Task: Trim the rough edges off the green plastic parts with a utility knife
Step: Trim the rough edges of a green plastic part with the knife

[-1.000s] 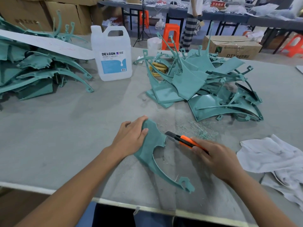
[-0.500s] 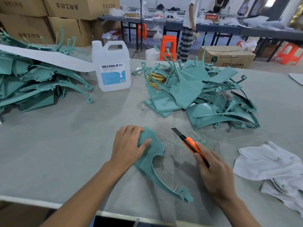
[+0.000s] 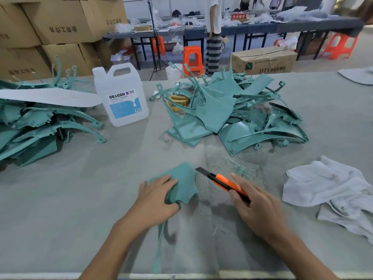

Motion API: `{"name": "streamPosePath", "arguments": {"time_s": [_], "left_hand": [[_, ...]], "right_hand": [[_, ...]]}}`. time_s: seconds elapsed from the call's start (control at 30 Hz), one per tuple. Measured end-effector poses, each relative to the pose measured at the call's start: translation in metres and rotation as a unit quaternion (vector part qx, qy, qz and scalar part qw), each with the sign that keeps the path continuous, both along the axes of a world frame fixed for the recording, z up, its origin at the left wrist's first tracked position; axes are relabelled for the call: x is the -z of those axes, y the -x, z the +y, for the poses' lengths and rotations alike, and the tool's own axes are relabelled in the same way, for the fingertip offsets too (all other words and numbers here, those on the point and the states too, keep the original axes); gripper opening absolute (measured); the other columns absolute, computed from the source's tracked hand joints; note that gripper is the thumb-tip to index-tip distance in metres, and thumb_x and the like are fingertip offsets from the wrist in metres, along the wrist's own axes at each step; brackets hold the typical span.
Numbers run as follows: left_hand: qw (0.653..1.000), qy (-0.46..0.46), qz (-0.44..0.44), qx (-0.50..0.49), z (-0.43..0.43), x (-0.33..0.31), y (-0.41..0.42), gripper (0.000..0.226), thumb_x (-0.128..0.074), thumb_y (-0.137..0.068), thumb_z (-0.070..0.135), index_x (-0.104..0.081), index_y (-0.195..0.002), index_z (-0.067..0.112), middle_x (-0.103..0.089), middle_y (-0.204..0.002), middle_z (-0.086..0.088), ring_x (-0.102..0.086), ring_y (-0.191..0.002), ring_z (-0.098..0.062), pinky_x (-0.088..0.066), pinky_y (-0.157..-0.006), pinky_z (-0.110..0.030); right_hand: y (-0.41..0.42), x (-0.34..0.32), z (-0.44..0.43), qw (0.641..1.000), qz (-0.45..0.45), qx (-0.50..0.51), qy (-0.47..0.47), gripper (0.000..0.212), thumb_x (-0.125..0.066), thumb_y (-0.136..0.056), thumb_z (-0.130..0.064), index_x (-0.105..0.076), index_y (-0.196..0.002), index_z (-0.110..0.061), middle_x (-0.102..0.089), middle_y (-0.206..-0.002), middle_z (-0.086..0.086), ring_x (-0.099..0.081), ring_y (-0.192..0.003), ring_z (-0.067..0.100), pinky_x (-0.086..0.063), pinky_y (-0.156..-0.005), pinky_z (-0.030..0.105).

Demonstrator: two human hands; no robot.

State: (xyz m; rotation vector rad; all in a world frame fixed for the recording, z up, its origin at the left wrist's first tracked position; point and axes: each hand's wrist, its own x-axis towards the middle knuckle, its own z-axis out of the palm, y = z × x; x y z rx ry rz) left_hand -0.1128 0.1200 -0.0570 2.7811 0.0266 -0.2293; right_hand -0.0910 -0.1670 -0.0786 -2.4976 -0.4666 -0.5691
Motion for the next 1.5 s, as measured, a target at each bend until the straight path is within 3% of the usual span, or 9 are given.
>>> {"name": "streamPosePath", "arguments": {"time_s": [0.1, 0.23, 0.37, 0.53, 0.7, 0.97, 1.17, 1.3, 1.5], "left_hand": [[0.997, 0.065, 0.03, 0.003, 0.022, 0.001, 0.003, 0.1, -0.049, -0.06, 0.073, -0.033, -0.154, 0.042, -0.003, -0.169, -0.007, 0.0, -0.155, -0.021, -0.001, -0.125, -0.032], [0.995, 0.085, -0.032, -0.028, 0.032, 0.01, 0.015, 0.105, -0.053, -0.065, 0.082, -0.028, -0.156, 0.036, -0.01, -0.168, 0.007, -0.007, -0.154, -0.008, -0.006, -0.122, -0.025], [0.996, 0.061, -0.068, -0.008, 0.04, 0.016, 0.023, 0.099, -0.047, -0.08, 0.081, -0.012, -0.16, 0.035, -0.003, -0.166, 0.018, -0.003, -0.151, 0.003, -0.005, -0.121, -0.021], [0.995, 0.068, -0.074, 0.014, 0.049, 0.017, 0.035, 0.084, -0.026, -0.084, 0.084, 0.013, -0.151, 0.052, 0.014, -0.158, 0.03, 0.009, -0.145, 0.015, -0.004, -0.12, -0.02], [0.995, 0.059, -0.079, 0.014, 0.05, 0.018, 0.036, 0.083, -0.022, -0.083, 0.086, 0.016, -0.149, 0.053, 0.017, -0.156, 0.032, 0.011, -0.143, 0.019, 0.0, -0.115, -0.011], [0.995, 0.044, -0.084, 0.017, 0.05, 0.021, 0.035, 0.082, -0.02, -0.083, 0.084, 0.019, -0.147, 0.054, 0.019, -0.158, 0.028, 0.014, -0.136, 0.024, -0.005, -0.12, -0.02], [0.994, 0.05, -0.093, 0.026, 0.052, 0.021, 0.036, 0.083, -0.021, -0.085, 0.08, 0.019, -0.15, 0.046, 0.014, -0.16, 0.024, 0.009, -0.139, 0.021, -0.001, -0.116, -0.013], [0.994, 0.05, -0.091, 0.036, 0.055, 0.021, 0.036, 0.08, -0.018, -0.087, 0.078, 0.023, -0.148, 0.047, 0.018, -0.158, 0.028, 0.012, -0.143, 0.018, 0.001, -0.116, -0.01], [0.995, 0.04, -0.085, 0.027, 0.055, 0.022, 0.036, 0.081, -0.02, -0.089, 0.074, 0.024, -0.149, 0.042, 0.009, -0.166, 0.016, 0.006, -0.143, 0.018, 0.003, -0.112, -0.006]], "right_hand": [[0.0, 0.001, 0.002, 0.999, 0.032, -0.016, 0.02, 0.032, -0.053, -0.089, -0.049, -0.072, -0.109, -0.032, -0.073, -0.092, -0.008, -0.07, -0.079, 0.023, -0.055, -0.061, 0.039], [-0.001, 0.004, 0.003, 0.999, -0.002, -0.026, 0.024, 0.036, -0.049, -0.087, -0.057, -0.071, -0.086, -0.028, -0.066, -0.076, -0.009, -0.065, -0.069, 0.02, -0.051, -0.054, 0.039], [0.0, 0.003, 0.003, 0.999, 0.004, -0.033, -0.002, 0.038, -0.048, -0.09, -0.058, -0.071, -0.089, -0.028, -0.067, -0.078, -0.011, -0.065, -0.069, 0.017, -0.05, -0.053, 0.037], [0.009, -0.003, 0.013, 0.996, 0.049, -0.057, -0.048, 0.04, -0.043, -0.092, -0.062, -0.067, -0.096, -0.031, -0.058, -0.069, -0.018, -0.056, -0.062, 0.009, -0.046, -0.053, 0.032], [0.015, -0.011, 0.029, 0.987, 0.094, -0.119, -0.056, 0.042, -0.04, -0.093, -0.067, -0.064, -0.106, -0.035, -0.057, -0.067, -0.018, -0.059, -0.06, 0.01, -0.048, -0.055, 0.034], [0.004, -0.014, 0.04, 0.986, 0.09, -0.138, 0.001, 0.042, -0.035, -0.094, -0.067, -0.06, -0.106, -0.036, -0.059, -0.071, -0.015, -0.056, -0.06, 0.013, -0.046, -0.054, 0.033], [-0.02, -0.019, 0.049, 0.978, 0.092, -0.185, 0.025, 0.033, -0.043, -0.098, -0.058, -0.061, -0.11, -0.034, -0.048, -0.068, -0.02, -0.048, -0.063, 0.01, -0.042, -0.055, 0.033], [-0.043, -0.024, 0.065, 0.964, 0.105, -0.241, 0.045, 0.038, -0.035, -0.099, -0.059, -0.056, -0.105, -0.028, -0.05, -0.076, -0.016, -0.047, -0.068, 0.01, -0.036, -0.059, 0.031], [-0.046, -0.015, 0.073, 0.955, 0.102, -0.279, 0.011, 0.039, -0.029, -0.104, -0.056, -0.053, -0.106, -0.025, -0.05, -0.08, -0.013, -0.047, -0.075, 0.009, -0.035, -0.066, 0.024]]}}
